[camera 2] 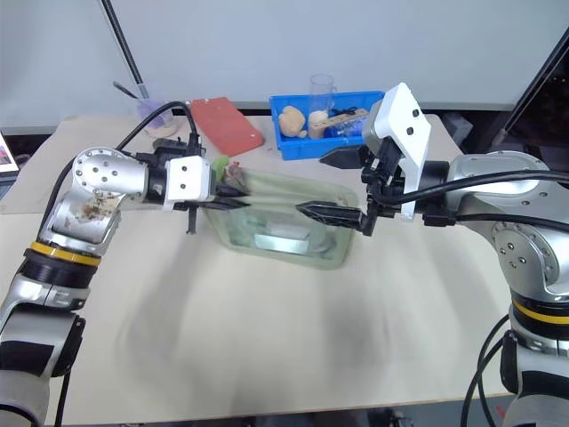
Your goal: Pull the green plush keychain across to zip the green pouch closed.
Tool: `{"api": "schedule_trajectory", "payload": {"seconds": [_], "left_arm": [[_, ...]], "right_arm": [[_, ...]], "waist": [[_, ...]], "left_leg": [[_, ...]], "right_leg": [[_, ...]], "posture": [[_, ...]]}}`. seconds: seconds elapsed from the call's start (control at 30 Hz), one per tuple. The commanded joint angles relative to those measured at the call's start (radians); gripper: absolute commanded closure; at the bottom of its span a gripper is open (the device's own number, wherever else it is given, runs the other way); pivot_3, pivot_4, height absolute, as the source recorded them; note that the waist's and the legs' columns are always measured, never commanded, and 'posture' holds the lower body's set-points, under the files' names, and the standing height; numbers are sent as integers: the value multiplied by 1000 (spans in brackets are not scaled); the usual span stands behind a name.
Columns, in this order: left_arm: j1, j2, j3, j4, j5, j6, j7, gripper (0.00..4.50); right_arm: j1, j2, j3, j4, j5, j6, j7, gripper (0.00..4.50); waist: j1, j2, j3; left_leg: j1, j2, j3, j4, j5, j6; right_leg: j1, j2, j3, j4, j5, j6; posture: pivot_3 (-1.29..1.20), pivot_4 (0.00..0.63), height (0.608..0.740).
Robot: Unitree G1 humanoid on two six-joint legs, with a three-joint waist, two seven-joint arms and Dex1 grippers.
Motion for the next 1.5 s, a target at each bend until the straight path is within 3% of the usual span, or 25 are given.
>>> {"api": "schedule_trajectory", "payload": {"seconds": [0.03,0.47,0.73,0.8,0.83,1.07,1.1,1.37,1.5], "left_arm": [[33,54,30,-134,40,108,37,4473],[103,168,51,-434,43,453,84,4473],[191,184,57,-518,18,450,91,4473],[190,177,72,-519,-12,462,80,3600],[190,179,76,-522,-24,472,74,3380],[148,177,118,-535,-113,436,47,246],[134,180,127,-541,-137,454,39,41],[11,224,221,-542,-353,603,-34,41],[-52,274,323,-382,-426,696,-24,41]], "right_arm": [[-33,4,-13,10,-15,-30,-6,0],[-72,28,41,81,-59,-79,57,0],[-49,24,52,84,-78,-99,111,0],[-49,24,52,92,-83,-102,118,0],[-48,24,51,93,-82,-101,121,0],[-40,30,49,106,-84,-104,139,0],[-39,28,52,114,-90,-110,146,0],[-6,-43,141,208,-288,-328,248,0],[1,-39,205,268,-409,-491,291,0]], "waist": [[-3,0,0],[0,0,0],[2,0,0],[3,0,0],[3,0,0],[4,0,0],[4,0,0],[3,0,0],[-3,0,0]], "left_leg": [[0,0,0,0,0,0],[0,0,0,0,0,0],[0,0,0,0,0,0],[1,0,0,0,0,0],[1,0,0,0,0,0],[0,0,0,0,0,0],[0,0,0,0,0,0],[0,0,0,0,0,0],[1,0,1,0,0,0]], "right_leg": [[0,0,0,0,0,0],[0,0,0,0,0,0],[0,0,0,0,0,0],[0,0,0,0,0,0],[0,0,0,0,0,0],[0,0,0,0,0,0],[0,0,0,0,0,0],[0,0,0,-1,0,0],[0,1,0,0,0,0]], "posture": [[0,150,740],[0,150,740],[0,150,740],[0,150,740],[0,150,740],[0,150,740],[0,150,740],[0,150,740],[0,150,740]]}}
